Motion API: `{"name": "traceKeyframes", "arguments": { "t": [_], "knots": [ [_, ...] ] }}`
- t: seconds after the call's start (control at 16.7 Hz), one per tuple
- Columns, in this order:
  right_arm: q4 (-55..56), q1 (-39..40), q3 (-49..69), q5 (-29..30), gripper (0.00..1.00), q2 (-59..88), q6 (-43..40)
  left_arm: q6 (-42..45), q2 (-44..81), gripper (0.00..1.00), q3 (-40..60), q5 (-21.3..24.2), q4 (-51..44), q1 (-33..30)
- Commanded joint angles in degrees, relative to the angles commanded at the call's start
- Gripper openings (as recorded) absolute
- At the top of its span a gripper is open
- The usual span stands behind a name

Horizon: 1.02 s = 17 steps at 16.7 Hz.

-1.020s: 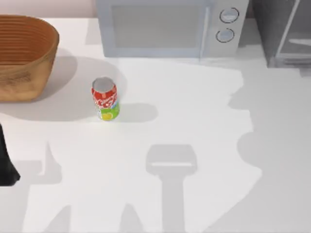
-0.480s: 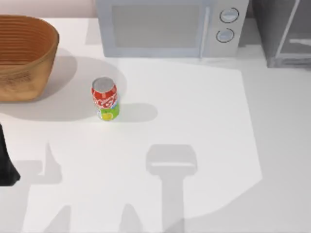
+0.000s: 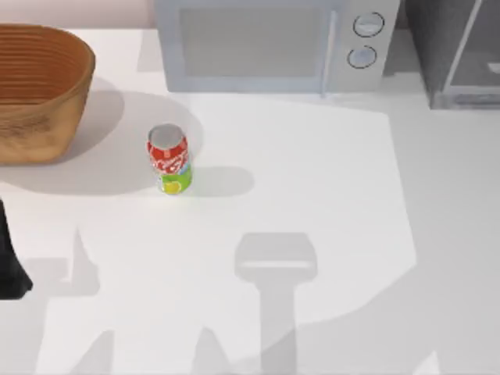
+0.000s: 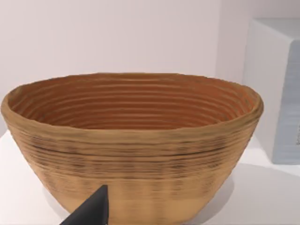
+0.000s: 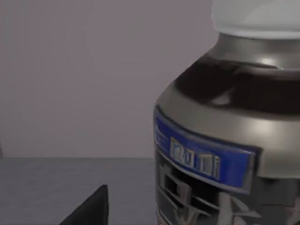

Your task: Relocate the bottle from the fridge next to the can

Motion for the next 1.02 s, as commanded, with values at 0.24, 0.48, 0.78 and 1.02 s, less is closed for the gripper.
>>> {"name": "traceKeyframes", "arguments": {
  "t": [0.24,0.48,0.78,1.02],
  "knots": [
    [-3.11,0.75,6.57,0.79,1.0,3.48,-0.03,0.0,0.0,1.0,0.0,0.0,0.0,0.0],
    [-3.31,0.8,6.93,0.84,1.0,3.68,-0.04,0.0,0.0,1.0,0.0,0.0,0.0,0.0],
    [-3.31,0.8,6.93,0.84,0.62,3.68,-0.04,0.0,0.0,1.0,0.0,0.0,0.0,0.0],
    [-3.31,0.8,6.93,0.84,0.32,3.68,-0.04,0.0,0.0,1.0,0.0,0.0,0.0,0.0]
  ]
}}
